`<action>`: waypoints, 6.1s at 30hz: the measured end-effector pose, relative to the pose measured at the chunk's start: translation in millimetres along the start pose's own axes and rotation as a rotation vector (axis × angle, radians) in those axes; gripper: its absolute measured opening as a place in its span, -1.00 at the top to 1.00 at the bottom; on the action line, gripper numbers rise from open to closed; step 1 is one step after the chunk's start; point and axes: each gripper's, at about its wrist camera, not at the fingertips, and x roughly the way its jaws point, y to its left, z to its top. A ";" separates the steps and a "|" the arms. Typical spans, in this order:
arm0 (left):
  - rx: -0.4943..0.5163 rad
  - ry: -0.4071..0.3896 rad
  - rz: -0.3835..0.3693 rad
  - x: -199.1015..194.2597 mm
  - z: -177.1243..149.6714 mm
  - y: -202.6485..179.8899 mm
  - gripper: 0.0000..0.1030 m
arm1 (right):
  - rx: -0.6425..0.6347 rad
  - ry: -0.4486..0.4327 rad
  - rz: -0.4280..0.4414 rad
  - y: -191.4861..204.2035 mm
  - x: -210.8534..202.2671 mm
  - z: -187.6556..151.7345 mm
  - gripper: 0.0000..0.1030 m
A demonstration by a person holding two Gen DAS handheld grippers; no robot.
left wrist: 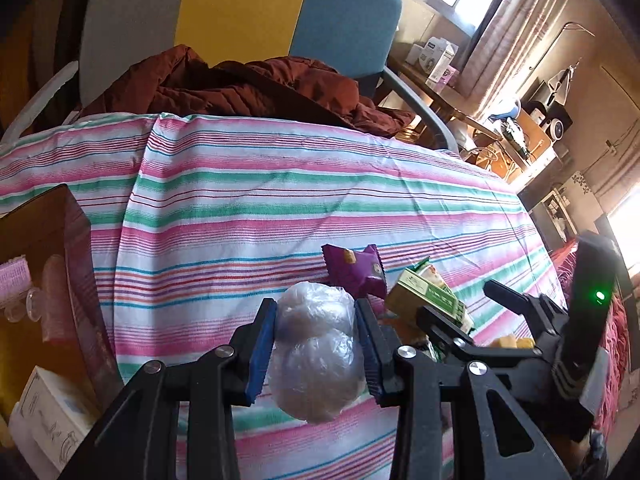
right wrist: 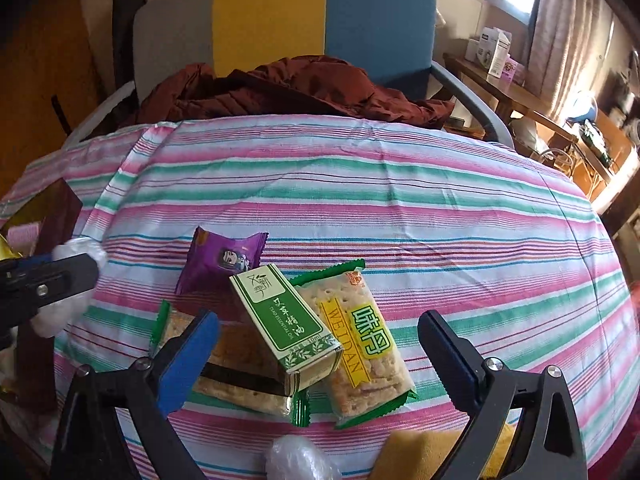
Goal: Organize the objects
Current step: 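Grasp the white cotton ball with the left tool while the right tool grasps the green box, then carry the cotton ball and green box into the gold tray, open both tools, then withdraw both tools from the tray toward the remaining items, then grasp the green-wrapped cracker pack with the left tool while the right tool approaches the yellow cloth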
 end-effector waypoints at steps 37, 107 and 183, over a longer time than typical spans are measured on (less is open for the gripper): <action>-0.319 -0.217 0.166 -163.7 -95.2 184.6 0.24 | -0.160 -0.149 0.431 152.9 -109.4 -3.9 0.39; -0.101 -0.273 0.546 -175.5 -149.6 145.4 -0.14 | -0.137 -0.231 0.126 130.4 -103.6 -34.4 -0.99; 0.671 0.211 -0.013 98.0 -35.2 -89.8 -0.02 | 0.944 -0.239 0.048 -169.5 -72.3 -60.9 -0.99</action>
